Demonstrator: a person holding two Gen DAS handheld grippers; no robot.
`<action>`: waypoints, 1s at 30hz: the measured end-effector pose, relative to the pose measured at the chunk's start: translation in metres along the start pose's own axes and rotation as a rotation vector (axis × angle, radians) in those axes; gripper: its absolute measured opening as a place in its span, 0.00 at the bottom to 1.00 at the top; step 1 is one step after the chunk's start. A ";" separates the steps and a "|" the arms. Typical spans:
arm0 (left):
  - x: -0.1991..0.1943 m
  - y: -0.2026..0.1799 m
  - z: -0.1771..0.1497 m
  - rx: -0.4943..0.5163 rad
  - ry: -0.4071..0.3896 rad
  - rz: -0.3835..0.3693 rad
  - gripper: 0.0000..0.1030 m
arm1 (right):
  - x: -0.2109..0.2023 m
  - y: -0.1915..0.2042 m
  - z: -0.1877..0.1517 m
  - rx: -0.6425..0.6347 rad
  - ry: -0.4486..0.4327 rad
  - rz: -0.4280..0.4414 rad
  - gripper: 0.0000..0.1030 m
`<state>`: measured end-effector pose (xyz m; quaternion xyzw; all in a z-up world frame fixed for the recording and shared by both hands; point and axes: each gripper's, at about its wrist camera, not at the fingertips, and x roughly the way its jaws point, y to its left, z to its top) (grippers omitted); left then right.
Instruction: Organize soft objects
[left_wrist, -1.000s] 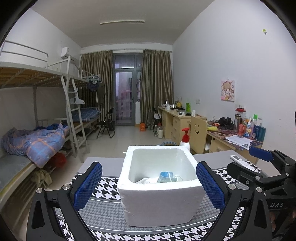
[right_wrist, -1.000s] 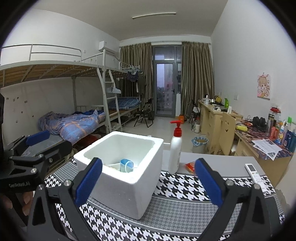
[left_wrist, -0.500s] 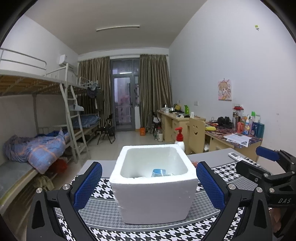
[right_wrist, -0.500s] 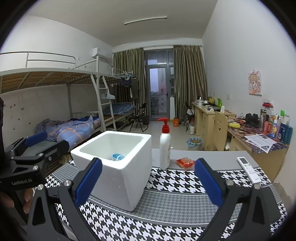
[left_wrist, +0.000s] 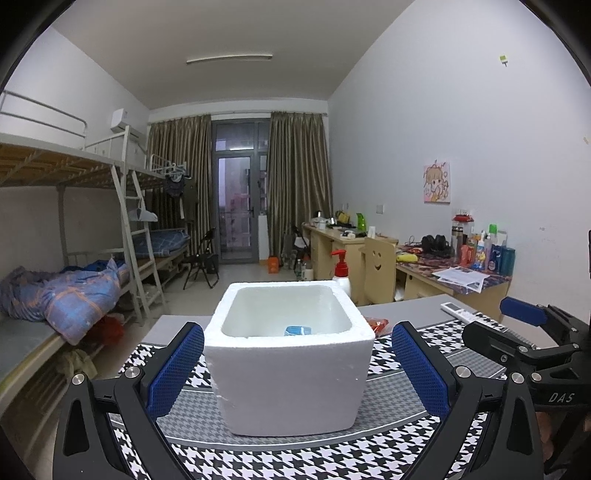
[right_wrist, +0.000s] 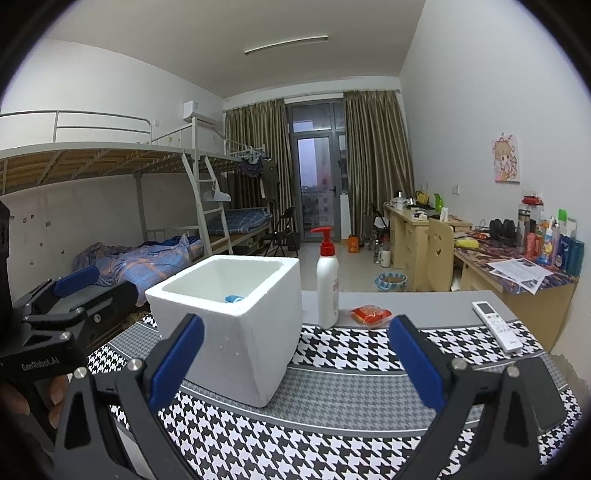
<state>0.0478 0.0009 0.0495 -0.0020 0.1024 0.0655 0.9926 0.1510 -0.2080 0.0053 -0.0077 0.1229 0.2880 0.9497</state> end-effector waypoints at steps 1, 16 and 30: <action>-0.001 0.001 -0.001 -0.005 0.002 -0.001 0.99 | 0.000 0.000 -0.001 0.001 -0.003 -0.008 0.99; -0.004 0.004 -0.023 -0.039 0.004 -0.013 0.99 | -0.006 -0.002 -0.013 0.004 -0.008 -0.014 0.99; -0.006 0.000 -0.031 -0.035 0.012 -0.011 0.99 | -0.003 -0.003 -0.017 0.010 0.006 -0.010 0.99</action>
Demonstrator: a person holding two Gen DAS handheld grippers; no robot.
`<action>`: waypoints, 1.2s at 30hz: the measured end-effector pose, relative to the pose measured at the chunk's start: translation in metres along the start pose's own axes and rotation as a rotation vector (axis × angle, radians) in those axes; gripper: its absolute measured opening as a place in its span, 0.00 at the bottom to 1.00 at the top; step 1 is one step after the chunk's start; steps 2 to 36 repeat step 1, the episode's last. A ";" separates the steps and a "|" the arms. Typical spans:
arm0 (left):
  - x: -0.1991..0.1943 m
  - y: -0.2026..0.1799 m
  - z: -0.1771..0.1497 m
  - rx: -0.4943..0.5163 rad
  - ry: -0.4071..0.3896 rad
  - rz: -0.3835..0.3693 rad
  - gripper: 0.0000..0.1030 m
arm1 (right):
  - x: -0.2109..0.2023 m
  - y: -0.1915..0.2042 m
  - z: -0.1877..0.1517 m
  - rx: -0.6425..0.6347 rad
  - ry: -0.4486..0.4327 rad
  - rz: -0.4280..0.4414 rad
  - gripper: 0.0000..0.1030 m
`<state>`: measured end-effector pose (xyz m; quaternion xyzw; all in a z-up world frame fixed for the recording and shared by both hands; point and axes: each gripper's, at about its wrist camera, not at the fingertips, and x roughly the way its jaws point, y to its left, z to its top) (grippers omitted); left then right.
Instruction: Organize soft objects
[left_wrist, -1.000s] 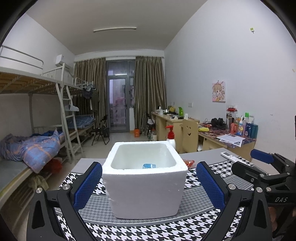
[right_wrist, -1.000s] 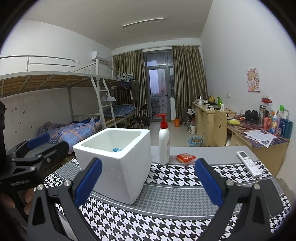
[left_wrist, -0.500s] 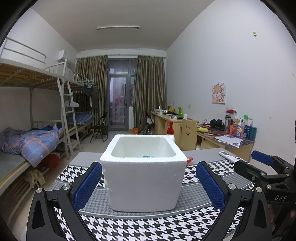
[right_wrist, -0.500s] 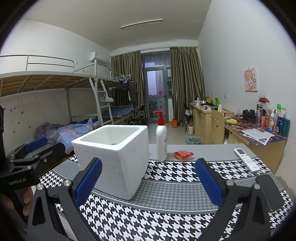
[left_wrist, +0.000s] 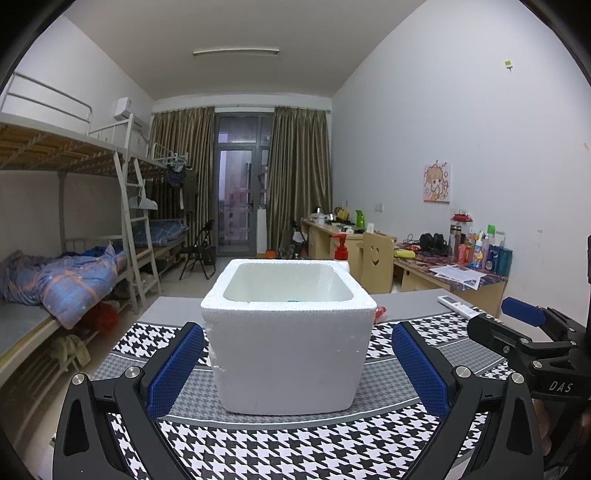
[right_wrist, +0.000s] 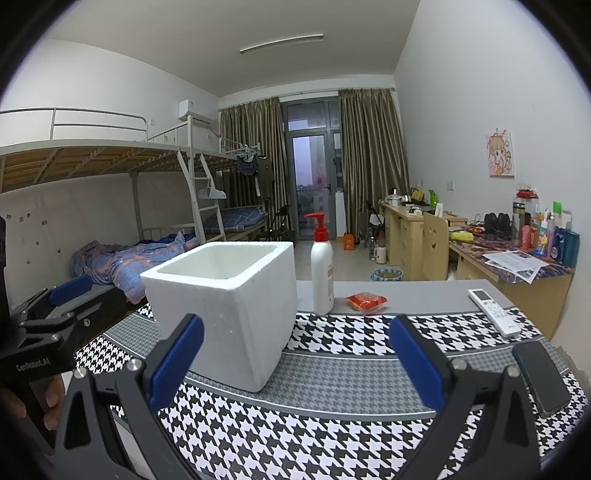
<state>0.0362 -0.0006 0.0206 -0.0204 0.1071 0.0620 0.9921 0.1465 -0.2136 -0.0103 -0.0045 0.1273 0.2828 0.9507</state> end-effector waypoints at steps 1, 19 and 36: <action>0.000 0.001 0.000 0.000 -0.001 0.000 0.99 | 0.000 0.000 0.000 0.000 0.000 -0.001 0.99; 0.000 0.001 0.000 0.000 -0.001 0.000 0.99 | 0.000 0.000 0.000 0.000 0.000 -0.001 0.99; 0.000 0.001 0.000 0.000 -0.001 0.000 0.99 | 0.000 0.000 0.000 0.000 0.000 -0.001 0.99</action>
